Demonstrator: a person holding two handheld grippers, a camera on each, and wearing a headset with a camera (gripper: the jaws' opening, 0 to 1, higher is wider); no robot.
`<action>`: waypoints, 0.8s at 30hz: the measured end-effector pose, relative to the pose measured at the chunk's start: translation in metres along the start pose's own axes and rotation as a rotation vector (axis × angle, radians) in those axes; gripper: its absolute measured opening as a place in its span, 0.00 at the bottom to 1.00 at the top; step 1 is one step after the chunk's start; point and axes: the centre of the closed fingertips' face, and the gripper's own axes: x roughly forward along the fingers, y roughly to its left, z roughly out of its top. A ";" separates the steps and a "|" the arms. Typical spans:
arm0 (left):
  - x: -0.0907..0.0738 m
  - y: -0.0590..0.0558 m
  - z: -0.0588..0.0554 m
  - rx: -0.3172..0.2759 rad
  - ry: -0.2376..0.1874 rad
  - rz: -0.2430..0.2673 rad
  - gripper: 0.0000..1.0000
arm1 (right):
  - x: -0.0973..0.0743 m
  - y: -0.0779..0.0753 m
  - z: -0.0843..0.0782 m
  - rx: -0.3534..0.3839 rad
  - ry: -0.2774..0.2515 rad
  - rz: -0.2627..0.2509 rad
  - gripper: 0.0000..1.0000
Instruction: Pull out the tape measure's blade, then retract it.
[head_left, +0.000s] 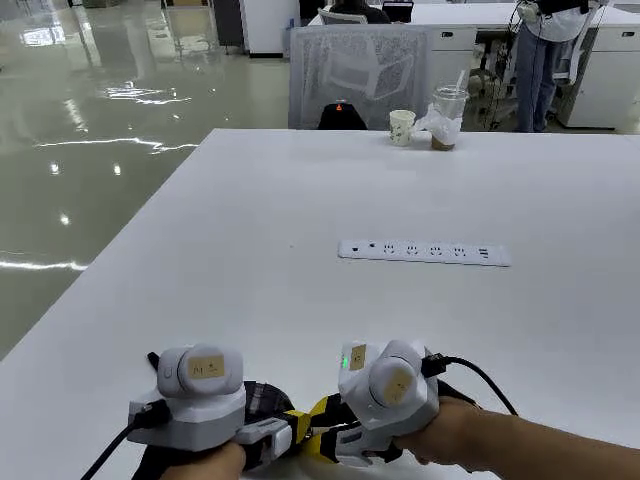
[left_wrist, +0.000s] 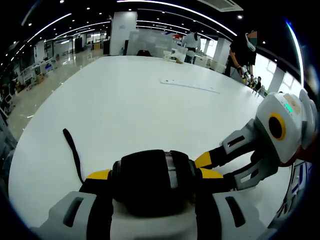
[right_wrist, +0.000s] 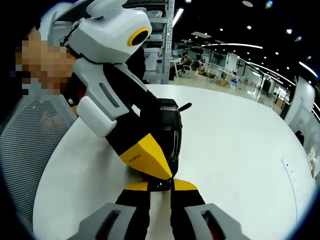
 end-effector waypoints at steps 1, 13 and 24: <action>0.000 0.000 0.000 -0.001 -0.001 -0.001 0.62 | 0.000 0.000 0.000 -0.001 -0.001 -0.001 0.12; 0.000 0.000 0.000 -0.020 0.010 -0.009 0.64 | -0.003 0.000 -0.001 0.009 -0.003 -0.009 0.13; -0.001 -0.001 -0.001 -0.009 0.017 -0.010 0.64 | -0.015 0.000 -0.009 0.013 0.012 -0.026 0.16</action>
